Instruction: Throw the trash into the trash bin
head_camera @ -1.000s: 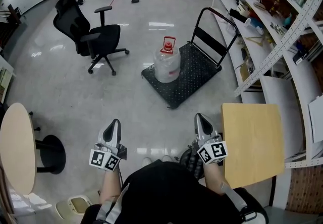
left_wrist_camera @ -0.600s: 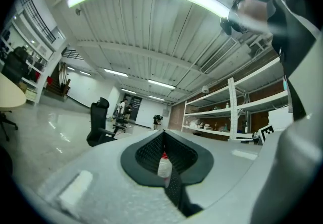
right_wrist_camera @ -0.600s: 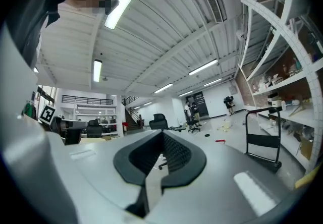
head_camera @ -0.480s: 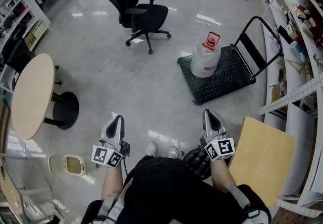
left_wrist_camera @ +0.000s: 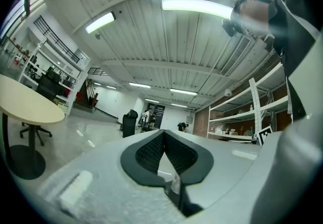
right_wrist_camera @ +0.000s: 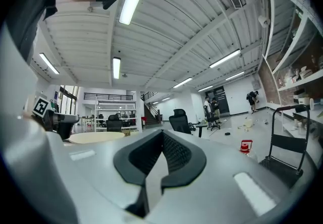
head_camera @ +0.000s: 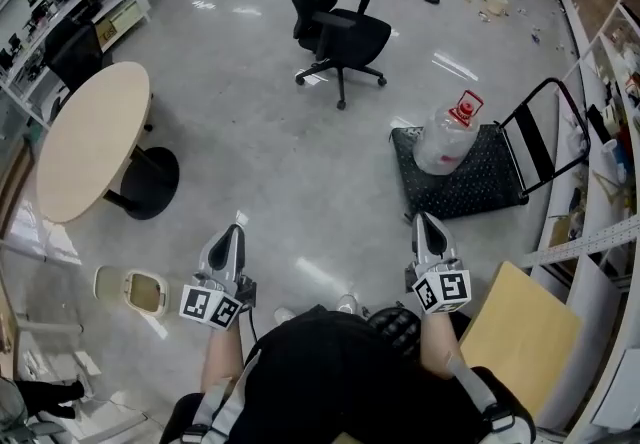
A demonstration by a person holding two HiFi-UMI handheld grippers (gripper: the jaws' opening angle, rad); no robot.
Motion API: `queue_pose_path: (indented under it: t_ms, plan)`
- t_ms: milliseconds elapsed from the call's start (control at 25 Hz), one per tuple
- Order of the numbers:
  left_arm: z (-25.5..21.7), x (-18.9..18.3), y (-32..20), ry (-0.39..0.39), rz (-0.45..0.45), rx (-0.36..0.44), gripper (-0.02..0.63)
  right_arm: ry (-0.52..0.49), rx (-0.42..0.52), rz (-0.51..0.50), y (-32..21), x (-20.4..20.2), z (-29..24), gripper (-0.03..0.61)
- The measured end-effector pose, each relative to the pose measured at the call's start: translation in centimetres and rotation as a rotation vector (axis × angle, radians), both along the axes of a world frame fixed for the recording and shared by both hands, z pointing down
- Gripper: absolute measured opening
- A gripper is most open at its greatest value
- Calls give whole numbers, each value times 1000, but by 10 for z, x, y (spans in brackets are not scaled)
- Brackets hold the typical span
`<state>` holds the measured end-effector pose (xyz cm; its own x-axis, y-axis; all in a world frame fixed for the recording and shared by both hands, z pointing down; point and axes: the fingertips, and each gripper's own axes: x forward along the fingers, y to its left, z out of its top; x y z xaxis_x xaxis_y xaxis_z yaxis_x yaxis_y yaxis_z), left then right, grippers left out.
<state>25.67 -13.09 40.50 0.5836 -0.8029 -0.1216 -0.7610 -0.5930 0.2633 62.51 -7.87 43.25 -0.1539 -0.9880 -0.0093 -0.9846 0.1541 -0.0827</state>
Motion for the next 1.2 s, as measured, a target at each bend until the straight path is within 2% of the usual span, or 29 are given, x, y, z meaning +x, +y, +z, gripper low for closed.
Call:
queue_pose_path:
  t_ms: [120, 400, 920, 1080, 1200]
  plan:
    - [-6, -38, -2, -4, -54, 17, 0, 6, 1, -16, -15, -24, -6, 5]
    - [4, -110, 7, -107, -193, 42, 0, 34, 7, -186, -55, -109, -10, 5]
    - [0, -244, 47, -66, -430, 59, 0, 26, 43, -507, -99, -294, -24, 6]
    - [8, -279, 72, -83, -505, 43, 0, 2, 24, -581, -102, -336, -12, 6]
    - [13, -312, 99, -94, -598, 23, 0, -5, -7, -665, -104, -376, 1, 5]
